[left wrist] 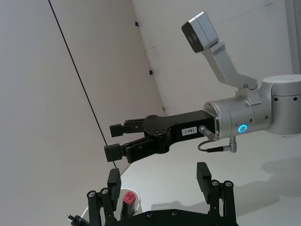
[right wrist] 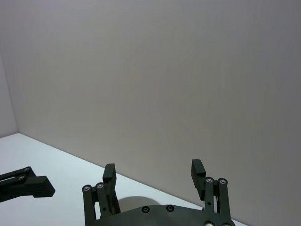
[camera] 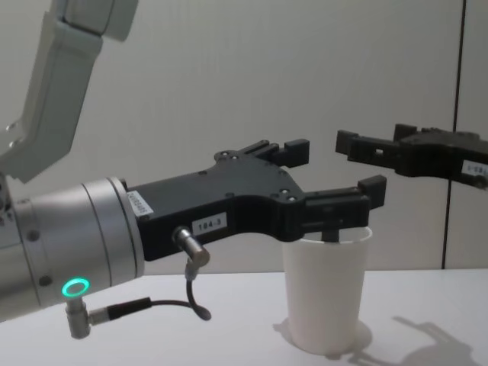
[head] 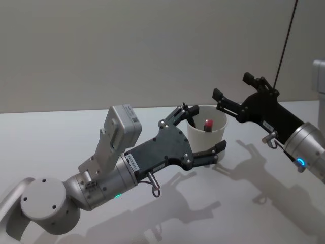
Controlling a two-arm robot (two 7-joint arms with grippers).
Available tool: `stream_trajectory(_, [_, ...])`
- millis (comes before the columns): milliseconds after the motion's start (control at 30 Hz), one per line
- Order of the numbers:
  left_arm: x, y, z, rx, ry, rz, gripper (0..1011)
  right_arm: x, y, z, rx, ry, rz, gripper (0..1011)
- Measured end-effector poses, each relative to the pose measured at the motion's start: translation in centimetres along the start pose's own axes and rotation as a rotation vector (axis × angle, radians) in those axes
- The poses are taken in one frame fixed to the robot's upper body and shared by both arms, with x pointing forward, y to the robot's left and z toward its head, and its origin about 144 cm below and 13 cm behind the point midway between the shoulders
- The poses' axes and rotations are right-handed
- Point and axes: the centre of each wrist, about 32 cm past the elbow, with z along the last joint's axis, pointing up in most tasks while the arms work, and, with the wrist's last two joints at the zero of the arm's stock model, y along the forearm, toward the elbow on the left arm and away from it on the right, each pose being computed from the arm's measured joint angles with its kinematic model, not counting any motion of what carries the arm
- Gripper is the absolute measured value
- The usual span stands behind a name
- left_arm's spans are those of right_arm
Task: Place the pen into the pen holder.
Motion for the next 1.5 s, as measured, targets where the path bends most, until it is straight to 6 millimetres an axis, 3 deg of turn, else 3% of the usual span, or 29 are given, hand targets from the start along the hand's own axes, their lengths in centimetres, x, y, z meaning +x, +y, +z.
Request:
stream_trajectory(800, [0.0, 0.0, 0.0, 0.002, 0.001, 0.011, 1001, 1.0, -1.9, 0.8, 0.02, 0.015, -0.118, 1001])
stream_trajectory(1500, [0.0, -0.5, -0.3, 0.08, -0.009, 0.236, 1001, -2.0, -4.5, -2.2, -0.069, -0.035, -0.267, 1001])
